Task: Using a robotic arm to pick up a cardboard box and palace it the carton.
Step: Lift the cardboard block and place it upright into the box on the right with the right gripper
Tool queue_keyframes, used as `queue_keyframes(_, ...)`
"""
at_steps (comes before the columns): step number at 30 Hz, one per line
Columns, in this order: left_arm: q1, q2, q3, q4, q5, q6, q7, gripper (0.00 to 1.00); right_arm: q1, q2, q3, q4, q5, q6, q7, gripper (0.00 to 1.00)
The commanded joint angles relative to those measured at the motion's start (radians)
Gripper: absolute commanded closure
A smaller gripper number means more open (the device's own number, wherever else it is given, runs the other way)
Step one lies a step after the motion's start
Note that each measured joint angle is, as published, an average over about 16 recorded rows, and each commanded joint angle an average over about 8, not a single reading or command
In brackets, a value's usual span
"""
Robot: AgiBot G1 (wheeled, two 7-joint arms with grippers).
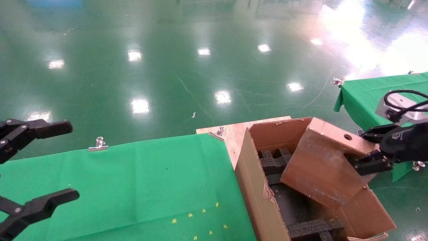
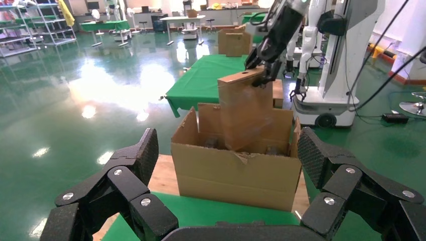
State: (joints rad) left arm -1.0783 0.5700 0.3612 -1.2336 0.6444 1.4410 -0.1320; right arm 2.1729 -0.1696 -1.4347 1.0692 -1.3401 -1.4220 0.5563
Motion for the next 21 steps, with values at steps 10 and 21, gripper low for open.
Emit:
queue_keyframes(10,0.0,0.0,0.0,0.0,0.0,0.0,0.0,0.0,-0.096,0.117,-0.069,0.267,-0.122,0.276,0.433,1.0)
queue_keyframes(21,0.0,0.0,0.0,0.0,0.0,0.0,0.0,0.0,-0.158,0.092,-0.125,0.285,-0.155,0.338,0.65,1.0)
